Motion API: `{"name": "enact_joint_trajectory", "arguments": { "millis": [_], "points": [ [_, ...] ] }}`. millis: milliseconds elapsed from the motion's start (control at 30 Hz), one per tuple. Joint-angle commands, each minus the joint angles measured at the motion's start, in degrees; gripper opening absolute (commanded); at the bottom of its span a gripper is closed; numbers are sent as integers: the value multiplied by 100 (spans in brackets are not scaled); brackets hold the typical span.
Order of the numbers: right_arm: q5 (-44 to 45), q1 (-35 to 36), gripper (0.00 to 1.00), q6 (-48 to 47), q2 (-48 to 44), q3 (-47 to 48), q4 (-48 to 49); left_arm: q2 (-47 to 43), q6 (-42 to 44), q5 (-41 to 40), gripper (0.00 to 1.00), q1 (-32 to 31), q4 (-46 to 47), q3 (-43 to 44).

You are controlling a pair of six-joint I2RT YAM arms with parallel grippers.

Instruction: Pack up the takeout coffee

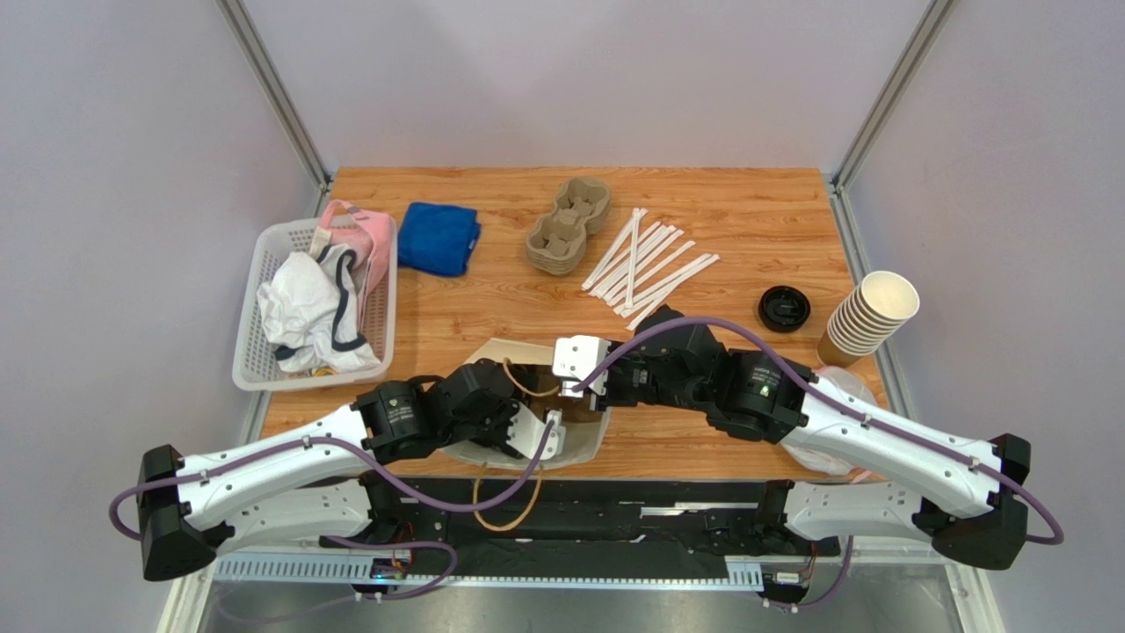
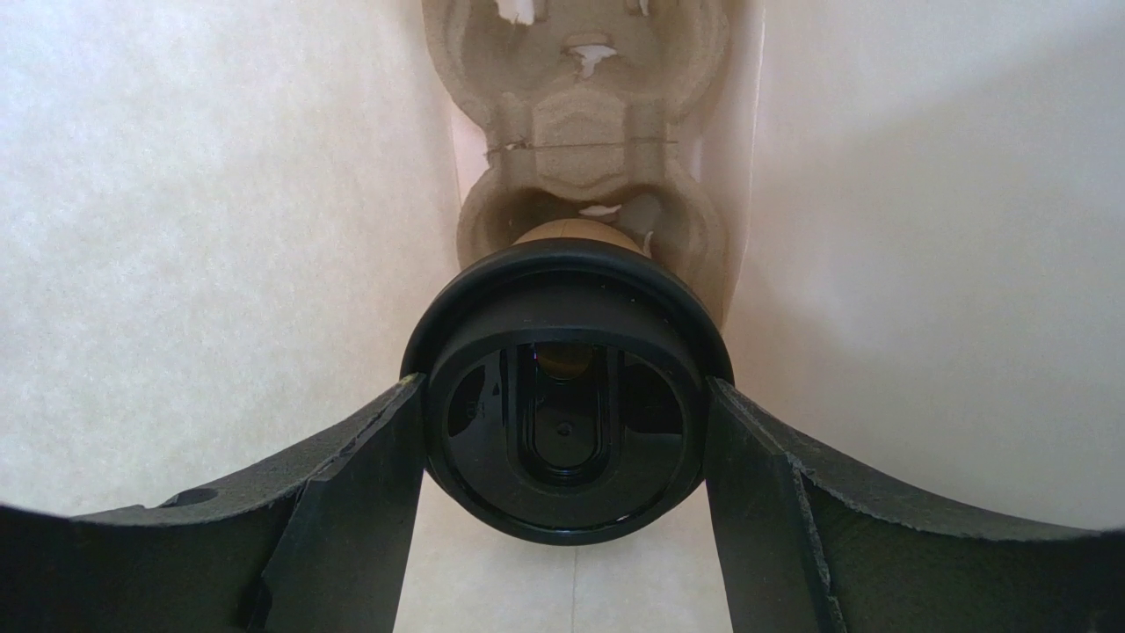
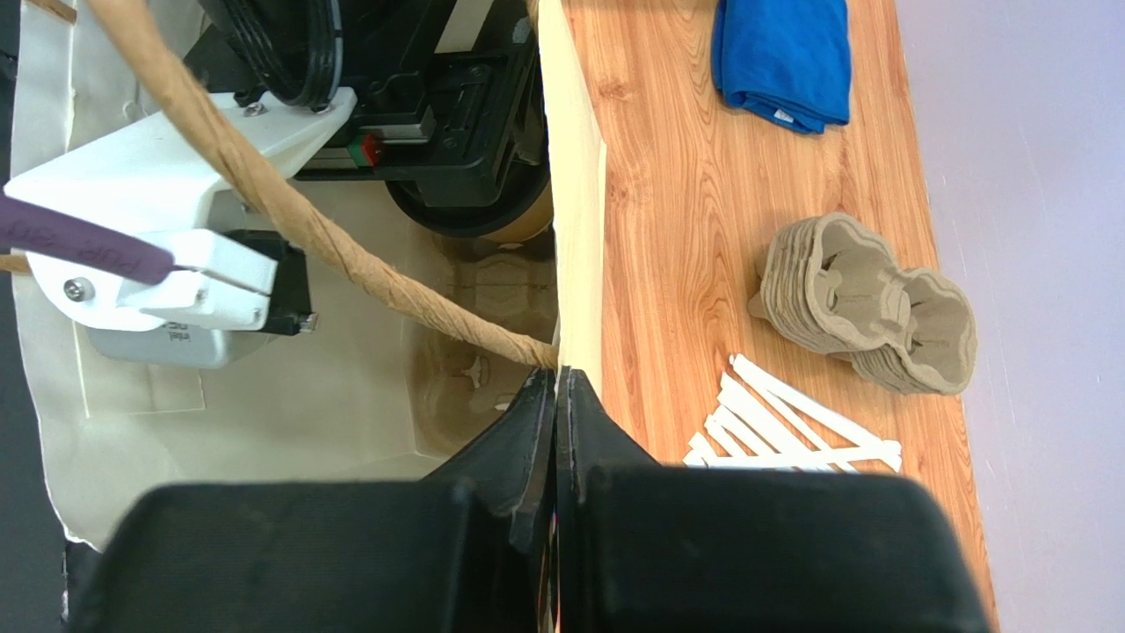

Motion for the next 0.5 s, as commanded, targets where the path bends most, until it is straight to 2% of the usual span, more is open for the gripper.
{"name": "enact_joint_trajectory", "arguments": {
  "millis": [0, 467],
  "points": [
    [-214, -43, 0, 28, -34, 177, 266, 48, 137, 505, 0, 226, 54, 35],
    [-495, -245, 0, 98, 18, 220, 205, 629, 137, 1139, 0, 789, 185, 132]
  ]
}}
